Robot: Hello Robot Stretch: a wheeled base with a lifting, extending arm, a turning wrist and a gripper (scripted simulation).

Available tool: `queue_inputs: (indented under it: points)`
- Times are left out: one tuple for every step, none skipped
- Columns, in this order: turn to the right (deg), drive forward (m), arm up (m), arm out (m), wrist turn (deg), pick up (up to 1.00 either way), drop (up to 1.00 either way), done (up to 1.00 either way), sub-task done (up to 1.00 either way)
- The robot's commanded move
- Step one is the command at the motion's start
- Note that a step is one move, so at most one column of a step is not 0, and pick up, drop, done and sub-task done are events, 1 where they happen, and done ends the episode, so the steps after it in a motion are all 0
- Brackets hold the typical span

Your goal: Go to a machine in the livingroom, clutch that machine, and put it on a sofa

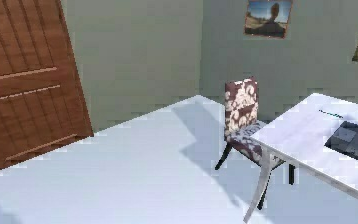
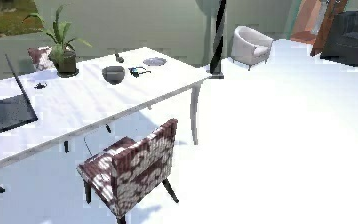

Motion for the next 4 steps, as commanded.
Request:
queue_inputs:
  points:
    - [6.0,0.0,0.0,0.0,0.0,0.0,0.0,0.0,0.0]
    - [0.0,0.1,0.0,0.0,0.0,0.0,0.0,0.0,0.0]
    - [-9.0,0.0,0.0,0.0,0.0,0.0,0.0,0.0,0.0]
    - [0.0,0.45,0.0,0.0,0.0,0.0,0.0,0.0,0.0]
